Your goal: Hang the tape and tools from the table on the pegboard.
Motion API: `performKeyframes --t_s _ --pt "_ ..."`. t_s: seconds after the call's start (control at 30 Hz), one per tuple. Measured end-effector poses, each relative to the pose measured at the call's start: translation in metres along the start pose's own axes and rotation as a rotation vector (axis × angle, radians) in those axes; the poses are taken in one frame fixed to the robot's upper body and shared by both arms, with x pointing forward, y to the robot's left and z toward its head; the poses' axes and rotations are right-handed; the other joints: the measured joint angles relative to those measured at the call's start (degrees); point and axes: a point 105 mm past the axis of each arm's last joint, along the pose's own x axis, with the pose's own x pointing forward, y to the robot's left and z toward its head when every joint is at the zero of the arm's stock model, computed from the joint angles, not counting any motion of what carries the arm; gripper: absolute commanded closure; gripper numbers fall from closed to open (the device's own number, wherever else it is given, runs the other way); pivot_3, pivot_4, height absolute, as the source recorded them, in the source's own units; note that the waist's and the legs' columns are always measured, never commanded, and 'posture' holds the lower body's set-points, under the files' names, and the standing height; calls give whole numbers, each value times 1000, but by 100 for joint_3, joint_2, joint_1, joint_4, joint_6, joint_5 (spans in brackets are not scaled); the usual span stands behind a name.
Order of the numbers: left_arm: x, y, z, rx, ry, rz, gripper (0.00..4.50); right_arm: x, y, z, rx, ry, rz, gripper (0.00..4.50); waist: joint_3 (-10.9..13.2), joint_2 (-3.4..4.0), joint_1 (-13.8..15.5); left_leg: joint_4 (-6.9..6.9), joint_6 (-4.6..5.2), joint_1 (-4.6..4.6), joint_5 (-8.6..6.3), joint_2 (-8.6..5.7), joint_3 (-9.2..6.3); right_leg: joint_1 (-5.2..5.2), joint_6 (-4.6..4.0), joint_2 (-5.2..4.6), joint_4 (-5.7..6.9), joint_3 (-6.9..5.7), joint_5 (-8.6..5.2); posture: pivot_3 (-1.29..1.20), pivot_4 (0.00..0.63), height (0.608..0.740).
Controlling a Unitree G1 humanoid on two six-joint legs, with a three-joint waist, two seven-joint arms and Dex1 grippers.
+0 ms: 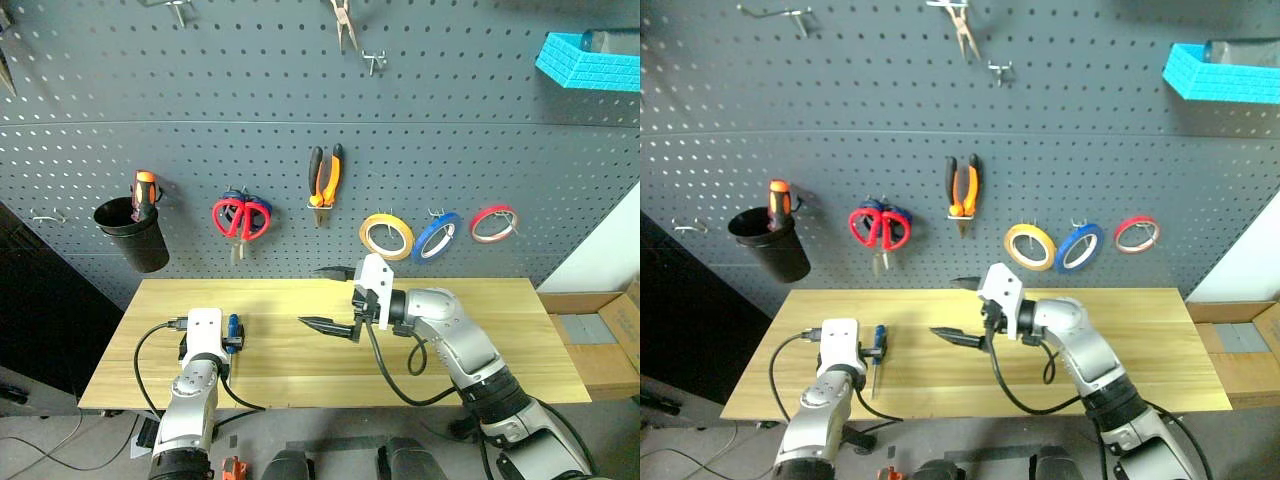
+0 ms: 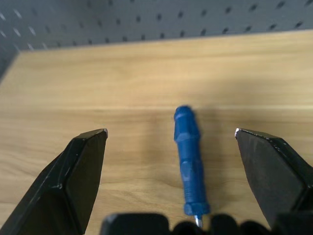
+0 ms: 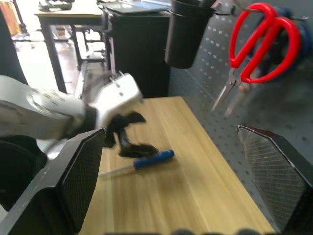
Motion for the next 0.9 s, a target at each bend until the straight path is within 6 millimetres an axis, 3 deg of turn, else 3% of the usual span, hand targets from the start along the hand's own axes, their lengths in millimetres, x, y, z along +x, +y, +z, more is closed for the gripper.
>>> performKeyframes --t_s 0.27,0.5,0.7,0.9 --pt "19 -9 -8 -22 121 -95 11 5 0 2 25 13 14 0 135 -13 -49 -6 0 -19 -1 2 -11 -15 0 -24 -20 -6 0 7 183 740" --pt "15 2 -8 -73 218 -35 11 4 0 2 35 18 13 0 194 -14 -58 -5 -2 -50 0 5 -19 -44 0 -36 -21 -10 0 11 182 740" --pt "10 -5 -7 -92 251 -22 11 6 1 3 36 8 14 0 222 -17 -49 -5 -4 -53 0 4 -26 -44 0 -39 -23 -15 0 17 178 740" --pt "10 -6 -7 -95 261 -28 1988 7 -2 5 23 8 15 0 226 -16 -49 -5 -5 -53 0 3 -26 -44 0 -39 -25 -15 0 18 180 740"
